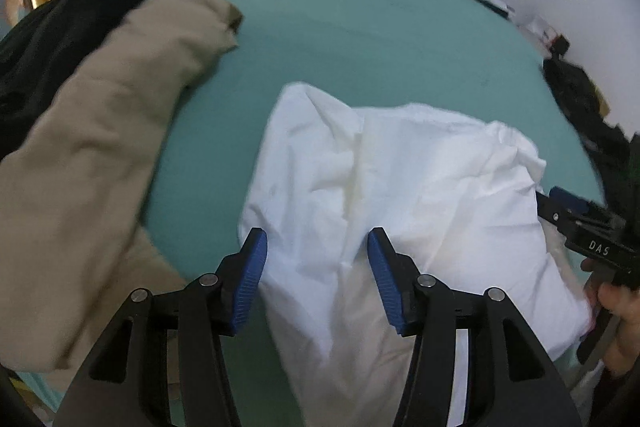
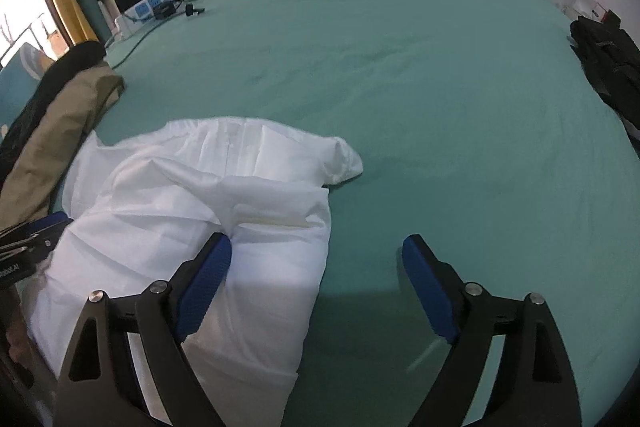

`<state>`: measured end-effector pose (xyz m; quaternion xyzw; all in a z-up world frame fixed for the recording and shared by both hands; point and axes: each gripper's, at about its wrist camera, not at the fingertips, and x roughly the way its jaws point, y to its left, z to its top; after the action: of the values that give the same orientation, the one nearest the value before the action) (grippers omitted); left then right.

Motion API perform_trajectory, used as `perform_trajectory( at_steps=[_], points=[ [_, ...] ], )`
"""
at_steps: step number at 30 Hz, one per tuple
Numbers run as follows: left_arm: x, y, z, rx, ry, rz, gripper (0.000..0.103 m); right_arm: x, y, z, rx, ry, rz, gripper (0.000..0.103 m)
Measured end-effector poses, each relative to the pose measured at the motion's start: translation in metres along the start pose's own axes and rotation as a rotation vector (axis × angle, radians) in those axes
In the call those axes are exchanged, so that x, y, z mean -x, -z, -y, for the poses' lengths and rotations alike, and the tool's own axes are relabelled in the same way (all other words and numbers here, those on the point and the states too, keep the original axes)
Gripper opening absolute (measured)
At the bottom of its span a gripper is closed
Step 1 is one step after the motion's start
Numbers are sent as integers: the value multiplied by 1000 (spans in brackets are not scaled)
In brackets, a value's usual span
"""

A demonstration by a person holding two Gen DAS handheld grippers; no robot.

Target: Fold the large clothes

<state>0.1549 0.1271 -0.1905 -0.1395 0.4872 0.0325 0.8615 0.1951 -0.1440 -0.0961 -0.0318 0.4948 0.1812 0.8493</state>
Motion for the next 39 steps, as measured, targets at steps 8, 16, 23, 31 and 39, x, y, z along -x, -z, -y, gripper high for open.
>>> perform_trajectory(
  at_steps=[8,16,23,31,39],
  points=[
    [9,-4,-43,141,74,17,61,47,22,23,-67,-31,68,86],
    [-27,3,-28,202,416,-129,69,33,36,31,-125,-84,24,86],
    [-38,6,-17,254,579,-169,69,13,32,12,-43,-61,0,86],
    [-36,12,23,65,442,-178,72,6,26,6,-5,-56,-3,86],
    [-26,8,44,-75,209,-68,72,23,27,14,-54,-88,13,86]
  ],
)
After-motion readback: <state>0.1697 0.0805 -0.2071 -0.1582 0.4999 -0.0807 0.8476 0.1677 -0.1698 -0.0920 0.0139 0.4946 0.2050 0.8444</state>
